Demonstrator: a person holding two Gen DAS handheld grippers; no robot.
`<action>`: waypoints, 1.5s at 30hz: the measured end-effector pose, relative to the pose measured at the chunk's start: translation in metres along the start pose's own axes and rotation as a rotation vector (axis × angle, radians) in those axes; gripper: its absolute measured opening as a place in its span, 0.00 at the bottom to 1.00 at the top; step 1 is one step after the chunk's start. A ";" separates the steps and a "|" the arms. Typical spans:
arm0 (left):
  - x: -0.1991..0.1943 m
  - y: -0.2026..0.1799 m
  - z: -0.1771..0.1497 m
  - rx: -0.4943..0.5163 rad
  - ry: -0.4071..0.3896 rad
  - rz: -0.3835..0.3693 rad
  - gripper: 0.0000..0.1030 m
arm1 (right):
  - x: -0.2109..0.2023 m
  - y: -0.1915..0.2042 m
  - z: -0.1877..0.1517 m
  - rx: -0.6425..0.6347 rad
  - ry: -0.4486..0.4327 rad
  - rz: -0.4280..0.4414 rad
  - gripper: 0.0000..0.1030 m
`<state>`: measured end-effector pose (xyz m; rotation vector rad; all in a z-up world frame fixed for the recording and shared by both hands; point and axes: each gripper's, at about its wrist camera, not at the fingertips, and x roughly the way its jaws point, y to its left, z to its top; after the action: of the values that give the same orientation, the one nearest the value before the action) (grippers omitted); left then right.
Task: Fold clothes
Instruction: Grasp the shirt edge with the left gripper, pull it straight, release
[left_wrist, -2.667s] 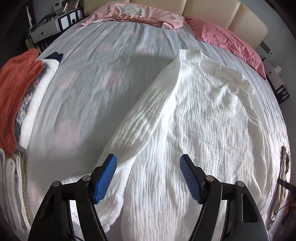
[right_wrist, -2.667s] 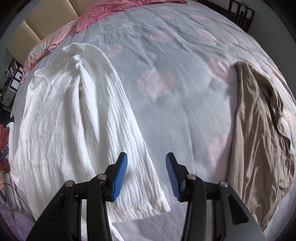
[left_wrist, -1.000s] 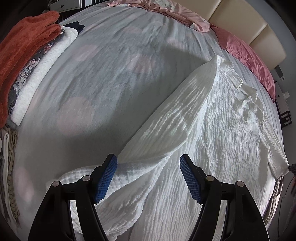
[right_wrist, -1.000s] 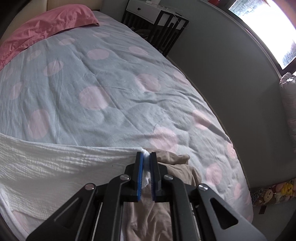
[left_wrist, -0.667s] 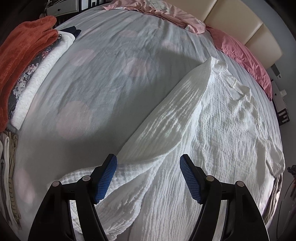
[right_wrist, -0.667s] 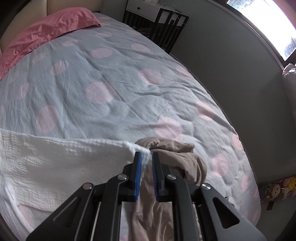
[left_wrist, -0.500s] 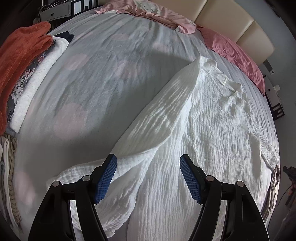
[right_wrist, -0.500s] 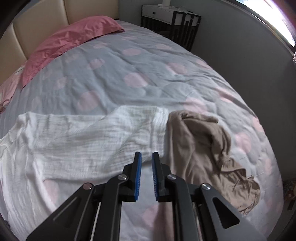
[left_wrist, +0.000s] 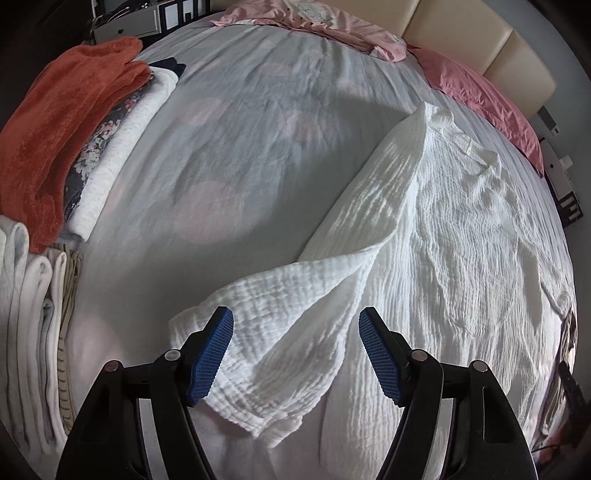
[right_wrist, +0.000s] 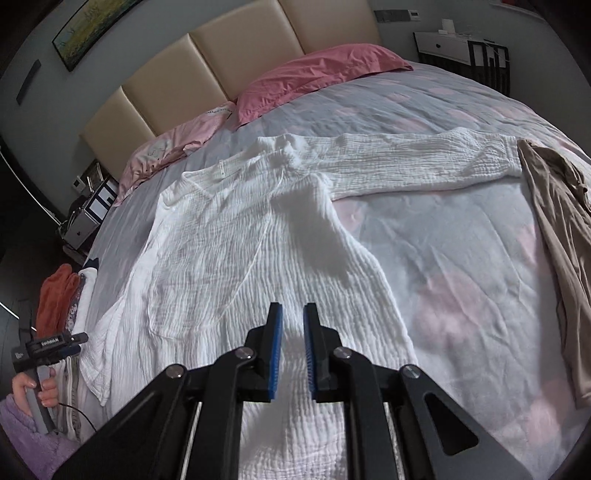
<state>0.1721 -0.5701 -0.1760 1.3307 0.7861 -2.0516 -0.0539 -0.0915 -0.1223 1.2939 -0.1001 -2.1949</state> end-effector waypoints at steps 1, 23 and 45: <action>0.001 0.009 -0.002 -0.024 0.004 0.014 0.70 | 0.004 0.001 -0.006 -0.010 0.016 -0.018 0.11; 0.004 0.025 -0.005 -0.139 -0.103 0.025 0.10 | 0.027 -0.019 -0.009 0.063 0.095 0.046 0.12; -0.111 0.030 0.275 -0.096 -0.299 0.258 0.08 | 0.109 -0.007 0.025 -0.042 0.114 0.108 0.12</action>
<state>0.0682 -0.7756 0.0139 0.9857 0.5424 -1.9199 -0.1171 -0.1476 -0.1967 1.3546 -0.0771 -2.0179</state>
